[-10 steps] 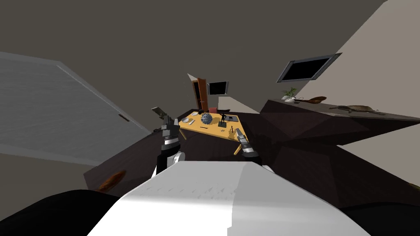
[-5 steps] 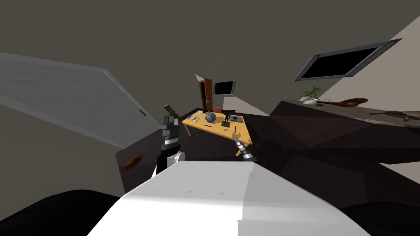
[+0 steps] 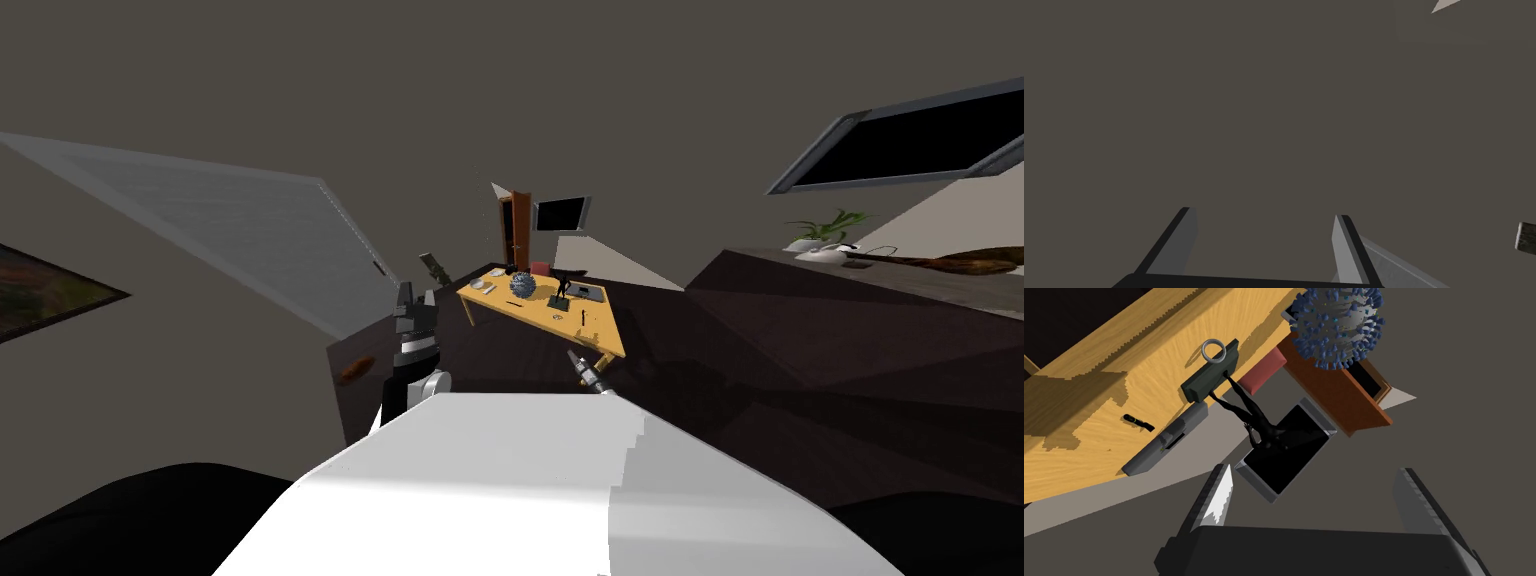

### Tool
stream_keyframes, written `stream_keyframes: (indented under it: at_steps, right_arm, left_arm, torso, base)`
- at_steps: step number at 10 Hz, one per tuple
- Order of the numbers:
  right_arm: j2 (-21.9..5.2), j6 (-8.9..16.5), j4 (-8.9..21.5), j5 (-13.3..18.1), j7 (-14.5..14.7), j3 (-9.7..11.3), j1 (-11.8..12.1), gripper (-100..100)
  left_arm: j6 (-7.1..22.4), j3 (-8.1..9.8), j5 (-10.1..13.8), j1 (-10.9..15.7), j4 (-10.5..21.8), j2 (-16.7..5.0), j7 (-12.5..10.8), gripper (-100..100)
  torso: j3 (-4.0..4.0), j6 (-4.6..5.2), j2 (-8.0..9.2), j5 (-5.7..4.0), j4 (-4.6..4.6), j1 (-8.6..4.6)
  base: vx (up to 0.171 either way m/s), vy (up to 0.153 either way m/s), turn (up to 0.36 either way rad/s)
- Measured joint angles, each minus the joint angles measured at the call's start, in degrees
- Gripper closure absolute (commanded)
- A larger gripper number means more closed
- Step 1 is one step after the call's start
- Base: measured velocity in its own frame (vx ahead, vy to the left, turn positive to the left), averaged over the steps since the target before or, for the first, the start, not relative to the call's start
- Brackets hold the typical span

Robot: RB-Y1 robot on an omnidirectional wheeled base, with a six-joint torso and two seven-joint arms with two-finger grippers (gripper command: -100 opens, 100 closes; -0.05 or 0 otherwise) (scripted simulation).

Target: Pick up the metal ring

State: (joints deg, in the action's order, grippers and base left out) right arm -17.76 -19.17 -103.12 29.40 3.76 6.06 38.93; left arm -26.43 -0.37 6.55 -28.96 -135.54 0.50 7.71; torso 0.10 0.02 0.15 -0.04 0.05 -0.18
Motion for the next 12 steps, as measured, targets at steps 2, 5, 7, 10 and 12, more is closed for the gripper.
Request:
stream_keyframes:
  at_steps: [2, 5, 7, 10, 12]
  right_arm:
    - [-1.4, 1.8, 1.9, 2.9, 0.4, 0.8, 1.6, -100]
    - [-3.9, 4.1, 6.9, 7.2, 1.0, 1.6, 2.6, -100]
    - [-4.7, 5.7, 9.1, 10.3, 1.7, 2.4, 4.1, -100]
    - [-7.0, 8.0, 12.7, 14.2, 2.1, 3.2, 5.1, -100]
    - [-8.7, 10.5, 14.8, 17.0, 2.0, 4.3, 5.6, -100]
  left_arm:
    - [0.0, 0.0, 0.0, 0.0, 0.0, 0.0, 0.0, 0]
    - [0.0, 0.0, 0.0, 0.0, 0.0, 0.0, 0.0, 0]
    - [0.0, 0.0, 0.0, 0.0, 0.0, 0.0, 0.0, 0]
    - [0.0, 0.01, 0.0, 0.0, 0.0, 0.0, 0.0, 0]
    - [0.0, 0.01, 0.0, 0.0, 0.0, 0.0, 0.0, 0]
  torso:
    - [-0.03, 0.01, -0.06, 0.0, -0.01, 0.01]
    - [-0.06, -0.02, -0.11, 0.0, -0.03, 0.02]
    - [-0.08, -0.02, -0.13, 0.01, -0.03, 0.03]
    - [-0.12, 0.03, -0.2, 0.0, -0.04, -0.01]
    - [-0.14, 0.05, -0.24, 0.0, -0.05, -0.01]
  base:
    - [-0.045, 0.004, 0.248]
    - [-0.029, 0.005, 0.227]
    - [-0.021, 0.01, 0.264]
    - [-0.008, 0.01, 0.294]
    - [0.004, 0.001, 0.065]
